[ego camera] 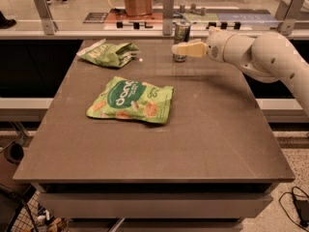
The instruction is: Knock redbull can over
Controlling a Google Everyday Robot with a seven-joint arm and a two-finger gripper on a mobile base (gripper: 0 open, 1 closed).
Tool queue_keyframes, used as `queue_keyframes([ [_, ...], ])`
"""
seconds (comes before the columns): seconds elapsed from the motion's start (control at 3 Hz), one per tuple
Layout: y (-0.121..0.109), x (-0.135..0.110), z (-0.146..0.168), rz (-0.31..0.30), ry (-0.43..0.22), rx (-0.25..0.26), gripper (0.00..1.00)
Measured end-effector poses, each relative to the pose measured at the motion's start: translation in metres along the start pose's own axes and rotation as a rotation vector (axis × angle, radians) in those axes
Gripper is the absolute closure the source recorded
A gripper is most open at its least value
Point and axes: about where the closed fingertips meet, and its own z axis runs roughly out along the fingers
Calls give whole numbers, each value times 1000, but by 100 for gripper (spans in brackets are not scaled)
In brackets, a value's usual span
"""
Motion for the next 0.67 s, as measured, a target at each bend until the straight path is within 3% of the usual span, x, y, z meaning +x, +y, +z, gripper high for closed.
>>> queue_keyframes([
  [0.67, 2, 1, 20, 18, -16, -34, 0],
])
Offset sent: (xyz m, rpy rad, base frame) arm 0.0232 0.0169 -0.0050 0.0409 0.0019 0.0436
